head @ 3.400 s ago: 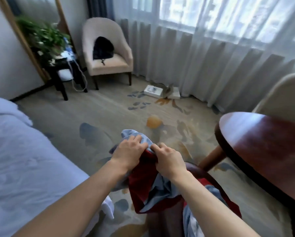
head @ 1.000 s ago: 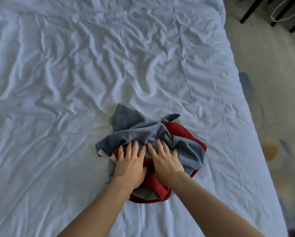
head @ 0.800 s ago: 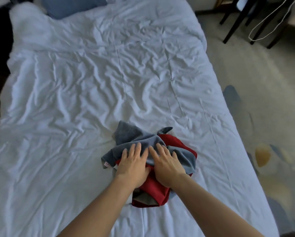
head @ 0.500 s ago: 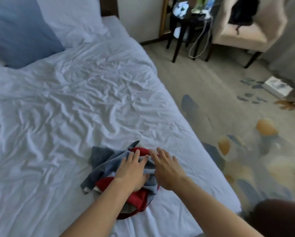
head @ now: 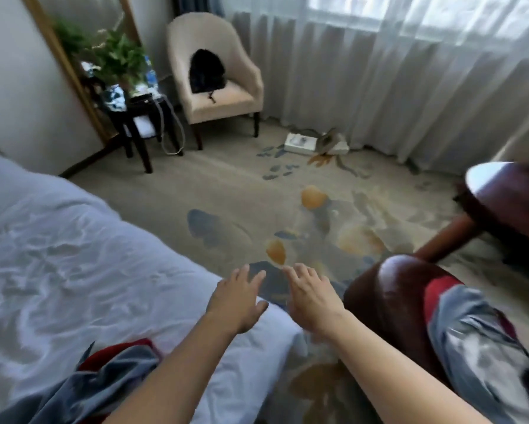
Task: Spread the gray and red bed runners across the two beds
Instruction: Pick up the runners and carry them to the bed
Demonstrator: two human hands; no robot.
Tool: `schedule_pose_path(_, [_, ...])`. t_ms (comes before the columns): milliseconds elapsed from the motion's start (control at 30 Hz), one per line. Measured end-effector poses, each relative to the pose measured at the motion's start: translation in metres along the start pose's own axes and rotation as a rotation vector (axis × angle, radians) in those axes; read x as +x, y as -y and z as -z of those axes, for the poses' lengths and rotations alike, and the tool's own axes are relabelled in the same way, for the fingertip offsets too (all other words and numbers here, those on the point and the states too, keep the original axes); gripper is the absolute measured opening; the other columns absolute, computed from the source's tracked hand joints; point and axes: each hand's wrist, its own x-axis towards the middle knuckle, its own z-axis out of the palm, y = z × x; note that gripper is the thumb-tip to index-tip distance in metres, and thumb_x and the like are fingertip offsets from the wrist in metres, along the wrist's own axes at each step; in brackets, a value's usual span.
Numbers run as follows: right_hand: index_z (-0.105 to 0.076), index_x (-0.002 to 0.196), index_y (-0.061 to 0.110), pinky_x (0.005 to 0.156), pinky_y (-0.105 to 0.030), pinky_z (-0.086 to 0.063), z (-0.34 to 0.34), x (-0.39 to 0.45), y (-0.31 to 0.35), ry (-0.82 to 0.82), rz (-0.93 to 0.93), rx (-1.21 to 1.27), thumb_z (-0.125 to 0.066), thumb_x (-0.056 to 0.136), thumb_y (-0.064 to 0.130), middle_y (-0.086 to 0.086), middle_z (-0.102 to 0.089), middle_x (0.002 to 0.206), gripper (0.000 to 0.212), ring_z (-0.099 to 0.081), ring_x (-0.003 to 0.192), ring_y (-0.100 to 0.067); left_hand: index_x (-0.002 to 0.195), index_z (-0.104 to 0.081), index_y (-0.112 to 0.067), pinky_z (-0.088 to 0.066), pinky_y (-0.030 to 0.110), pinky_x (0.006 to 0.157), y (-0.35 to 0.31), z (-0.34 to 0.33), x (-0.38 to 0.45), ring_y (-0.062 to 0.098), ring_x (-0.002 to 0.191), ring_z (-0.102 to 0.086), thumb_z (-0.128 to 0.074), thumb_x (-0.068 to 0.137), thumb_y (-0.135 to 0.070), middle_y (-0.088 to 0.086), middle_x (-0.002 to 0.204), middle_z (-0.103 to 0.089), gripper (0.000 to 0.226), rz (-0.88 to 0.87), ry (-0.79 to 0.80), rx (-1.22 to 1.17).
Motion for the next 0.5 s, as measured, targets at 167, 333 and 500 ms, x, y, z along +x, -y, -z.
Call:
schedule_pose_path(167, [-0.024, 0.151, 0.020, 0.105, -0.047, -0.040, 0.028, -0.049, -0.136, -0.058, -0.167, 0.042, -0.050, 0.093, 0.031, -0.005, -0.037, 0.147, 0.065, -0.037, 0.136, -0.028, 0.155, -0.018, -0.032, -0.029, 0.044, 0.115, -0.141, 0.016, 0.054, 0.027, 0.149, -0.018, -0.047, 0.095, -0.056, 0.010, 0.164, -0.012, 0.071, -0.167, -0.021, 0.075])
schedule_pose_path(333, [-0.024, 0.151, 0.020, 0.106, -0.051, -0.038, 0.038, -0.109, -0.251, -0.094, -0.344, 0.087, -0.051, 0.092, 0.032, -0.005, -0.036, 0.146, 0.066, -0.036, 0.136, -0.028, 0.154, -0.022, -0.030, -0.033, 0.044, 0.114, -0.270, 0.015, 0.101, 0.027, 0.147, -0.023, -0.048, 0.093, -0.057, 0.009, 0.163, -0.018, 0.071, -0.341, 0.004, 0.161])
schedule_pose_path(500, [-0.023, 0.150, 0.020, 0.107, -0.051, -0.037, 0.023, -0.169, -0.343, -0.092, -0.559, 0.144, -0.052, 0.093, 0.034, -0.005, -0.035, 0.144, 0.066, -0.036, 0.135, -0.028, 0.147, -0.031, -0.027, -0.039, 0.043, 0.106, -0.387, 0.007, 0.134, 0.027, 0.139, -0.035, -0.050, 0.092, -0.054, 0.006, 0.155, -0.031, 0.064, -0.558, -0.004, 0.247])
